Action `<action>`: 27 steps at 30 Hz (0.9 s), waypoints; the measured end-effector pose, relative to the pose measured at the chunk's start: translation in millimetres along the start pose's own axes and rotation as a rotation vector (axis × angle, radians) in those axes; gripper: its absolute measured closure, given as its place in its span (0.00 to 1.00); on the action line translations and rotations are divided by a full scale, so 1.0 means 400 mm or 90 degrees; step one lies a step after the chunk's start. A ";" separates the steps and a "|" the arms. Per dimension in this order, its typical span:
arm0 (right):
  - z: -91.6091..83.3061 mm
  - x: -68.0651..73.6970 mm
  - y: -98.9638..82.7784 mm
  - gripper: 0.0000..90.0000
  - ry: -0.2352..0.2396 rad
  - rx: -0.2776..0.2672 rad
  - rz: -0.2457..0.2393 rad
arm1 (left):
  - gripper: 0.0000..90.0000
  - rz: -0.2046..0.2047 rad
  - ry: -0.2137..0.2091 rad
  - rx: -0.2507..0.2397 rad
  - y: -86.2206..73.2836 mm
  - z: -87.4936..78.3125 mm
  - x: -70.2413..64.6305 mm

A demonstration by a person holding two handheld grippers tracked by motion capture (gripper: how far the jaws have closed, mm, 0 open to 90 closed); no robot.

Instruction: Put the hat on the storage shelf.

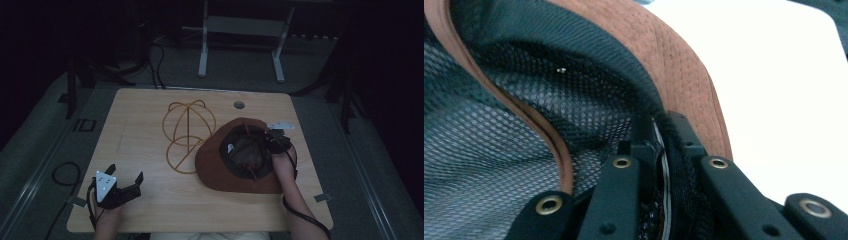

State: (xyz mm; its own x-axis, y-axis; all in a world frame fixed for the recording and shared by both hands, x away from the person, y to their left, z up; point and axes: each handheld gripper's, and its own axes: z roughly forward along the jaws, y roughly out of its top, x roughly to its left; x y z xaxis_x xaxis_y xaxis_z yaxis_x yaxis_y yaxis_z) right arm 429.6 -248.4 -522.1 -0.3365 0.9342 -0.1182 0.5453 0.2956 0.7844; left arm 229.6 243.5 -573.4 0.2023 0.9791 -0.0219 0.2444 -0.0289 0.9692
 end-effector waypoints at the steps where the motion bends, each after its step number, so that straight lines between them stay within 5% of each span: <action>1: 0.000 0.000 0.000 0.93 0.000 0.000 0.000 | 0.03 -0.001 0.000 0.000 0.000 0.000 0.000; 11: -0.079 -0.024 0.033 0.93 0.047 -0.067 0.064 | 0.03 0.001 0.001 0.000 0.000 0.000 -0.001; 16: -0.128 -0.037 0.056 0.94 0.060 -0.112 0.089 | 0.03 -0.021 -0.008 -0.025 0.002 -0.004 0.002; 22: -0.184 -0.058 0.080 0.93 0.065 -0.157 0.113 | 0.03 0.009 -0.003 -0.007 0.005 -0.003 -0.004; 27: -0.224 -0.081 0.094 0.93 0.072 -0.185 0.129 | 0.03 0.021 -0.038 -0.016 0.010 -0.001 -0.024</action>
State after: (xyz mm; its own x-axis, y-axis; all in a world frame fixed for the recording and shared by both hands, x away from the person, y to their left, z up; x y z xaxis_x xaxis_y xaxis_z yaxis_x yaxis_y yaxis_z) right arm 392.2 -285.2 -434.2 -0.3352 0.9353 0.1131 0.3737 0.0218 0.9273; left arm 228.2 234.0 -569.3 0.2658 0.9640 -0.0039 0.2123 -0.0546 0.9757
